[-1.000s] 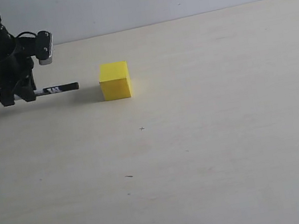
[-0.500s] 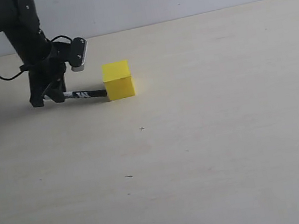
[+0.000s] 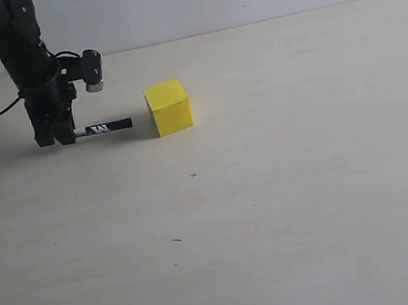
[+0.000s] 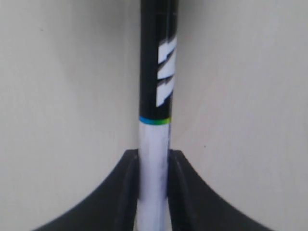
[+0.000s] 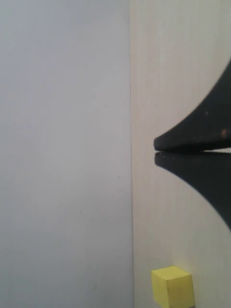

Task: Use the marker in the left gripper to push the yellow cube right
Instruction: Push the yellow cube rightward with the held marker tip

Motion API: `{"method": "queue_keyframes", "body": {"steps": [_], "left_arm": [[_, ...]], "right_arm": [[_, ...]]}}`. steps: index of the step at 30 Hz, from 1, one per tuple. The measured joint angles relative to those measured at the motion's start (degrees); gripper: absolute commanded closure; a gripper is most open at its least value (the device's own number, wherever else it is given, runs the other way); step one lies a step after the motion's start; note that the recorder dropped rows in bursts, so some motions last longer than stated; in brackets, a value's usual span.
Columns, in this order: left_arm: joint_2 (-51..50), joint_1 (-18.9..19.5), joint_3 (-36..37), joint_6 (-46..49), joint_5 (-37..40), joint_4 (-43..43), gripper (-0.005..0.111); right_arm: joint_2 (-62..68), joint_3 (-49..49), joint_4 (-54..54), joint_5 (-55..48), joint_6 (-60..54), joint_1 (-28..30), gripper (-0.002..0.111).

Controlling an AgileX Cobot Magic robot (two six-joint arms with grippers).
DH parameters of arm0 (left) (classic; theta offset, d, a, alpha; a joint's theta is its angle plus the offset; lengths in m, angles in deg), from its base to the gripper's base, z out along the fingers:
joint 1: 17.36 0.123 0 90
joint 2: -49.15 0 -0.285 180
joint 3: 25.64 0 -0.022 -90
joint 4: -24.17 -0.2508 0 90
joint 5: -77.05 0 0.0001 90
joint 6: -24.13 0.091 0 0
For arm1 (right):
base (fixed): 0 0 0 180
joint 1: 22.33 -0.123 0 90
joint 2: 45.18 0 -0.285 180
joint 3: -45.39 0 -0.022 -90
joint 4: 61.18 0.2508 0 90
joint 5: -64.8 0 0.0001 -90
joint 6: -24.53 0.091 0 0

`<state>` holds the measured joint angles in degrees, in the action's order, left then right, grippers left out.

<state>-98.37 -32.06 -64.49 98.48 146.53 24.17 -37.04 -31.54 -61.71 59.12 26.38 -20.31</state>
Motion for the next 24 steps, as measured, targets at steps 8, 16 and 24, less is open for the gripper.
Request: {"method": "queue_keyframes", "body": {"steps": [8,16,24], "left_arm": [[0.14,-3.60,-0.32,-0.85,-1.75,3.59,0.107],[0.14,-7.03,-2.86,-2.08,-4.19,4.70,0.107],[0.14,-5.69,-3.63,-6.50,-2.69,3.70,0.107]], "right_arm": [[0.00,0.00,0.00,0.00,0.00,0.00,0.108],[0.00,0.00,0.00,0.00,0.00,0.00,0.108],[0.00,0.00,0.00,0.00,0.00,0.00,0.108]]}}
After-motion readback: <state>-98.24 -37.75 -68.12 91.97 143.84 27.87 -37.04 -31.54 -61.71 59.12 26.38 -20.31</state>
